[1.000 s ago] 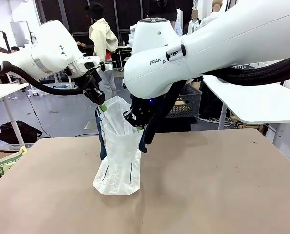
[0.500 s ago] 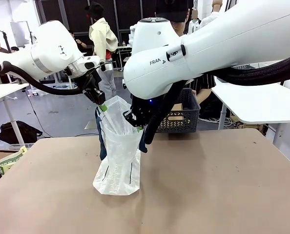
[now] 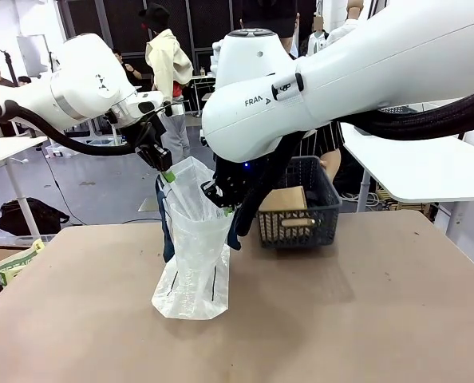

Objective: Transfer purchased items from the store into the shopping bag.
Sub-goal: Move the Reusable shopping bag to the right side of the table.

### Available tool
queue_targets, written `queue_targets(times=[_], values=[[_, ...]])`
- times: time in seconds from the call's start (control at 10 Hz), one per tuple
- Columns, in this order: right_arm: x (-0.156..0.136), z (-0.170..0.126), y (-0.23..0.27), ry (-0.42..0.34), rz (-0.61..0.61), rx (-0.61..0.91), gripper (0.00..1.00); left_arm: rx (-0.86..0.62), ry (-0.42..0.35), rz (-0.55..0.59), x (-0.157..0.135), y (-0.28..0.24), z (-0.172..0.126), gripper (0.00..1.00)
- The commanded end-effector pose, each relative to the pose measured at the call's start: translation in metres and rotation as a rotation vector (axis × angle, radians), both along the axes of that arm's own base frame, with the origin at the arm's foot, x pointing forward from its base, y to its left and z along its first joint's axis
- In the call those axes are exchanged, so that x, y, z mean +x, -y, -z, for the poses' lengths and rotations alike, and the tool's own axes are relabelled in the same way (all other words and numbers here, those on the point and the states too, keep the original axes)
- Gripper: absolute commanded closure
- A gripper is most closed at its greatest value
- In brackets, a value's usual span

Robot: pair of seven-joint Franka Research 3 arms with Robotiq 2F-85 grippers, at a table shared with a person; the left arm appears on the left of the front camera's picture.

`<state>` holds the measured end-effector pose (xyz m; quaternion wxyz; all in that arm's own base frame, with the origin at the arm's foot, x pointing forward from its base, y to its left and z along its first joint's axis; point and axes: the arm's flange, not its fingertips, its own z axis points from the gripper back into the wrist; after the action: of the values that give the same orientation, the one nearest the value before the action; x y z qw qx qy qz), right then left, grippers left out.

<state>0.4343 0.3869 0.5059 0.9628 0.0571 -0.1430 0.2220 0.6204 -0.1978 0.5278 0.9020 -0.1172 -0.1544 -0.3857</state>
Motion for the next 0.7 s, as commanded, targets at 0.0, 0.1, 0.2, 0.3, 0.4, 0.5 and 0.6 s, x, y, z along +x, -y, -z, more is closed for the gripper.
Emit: queue_targets(times=[0.0, 0.1, 0.2, 0.3, 0.4, 0.5, 0.6], values=[[-0.0011, -0.0015, 0.0005, 0.000, 0.002, 0.002, 1.00, 0.003, 0.009, -0.008, -0.0047, -0.0034, 0.0005, 1.00], [-0.0011, -0.0015, 0.0005, 0.000, 0.002, 0.002, 1.00, 0.003, 0.009, -0.008, -0.0047, -0.0034, 0.0005, 1.00], [-0.0011, -0.0015, 0.0005, 0.000, 0.002, 0.002, 1.00, 0.003, 0.009, -0.008, -0.0047, -0.0034, 0.0005, 1.00], [-0.0011, -0.0015, 0.0005, 0.000, 0.002, 0.002, 1.00, 0.003, 0.009, -0.008, -0.0047, -0.0034, 0.0005, 1.00], [-0.0011, -0.0015, 0.0005, 0.000, 0.002, 0.002, 1.00, 0.003, 0.009, -0.008, -0.0047, -0.0034, 0.0005, 1.00], [-0.0011, -0.0015, 0.0005, 0.000, 0.002, 0.002, 1.00, 0.003, 0.009, -0.008, -0.0047, -0.0034, 0.0005, 1.00], [-0.0011, -0.0015, 0.0005, 0.000, 0.002, 0.002, 1.00, 0.003, 0.009, -0.008, -0.0047, -0.0034, 0.0005, 1.00]])
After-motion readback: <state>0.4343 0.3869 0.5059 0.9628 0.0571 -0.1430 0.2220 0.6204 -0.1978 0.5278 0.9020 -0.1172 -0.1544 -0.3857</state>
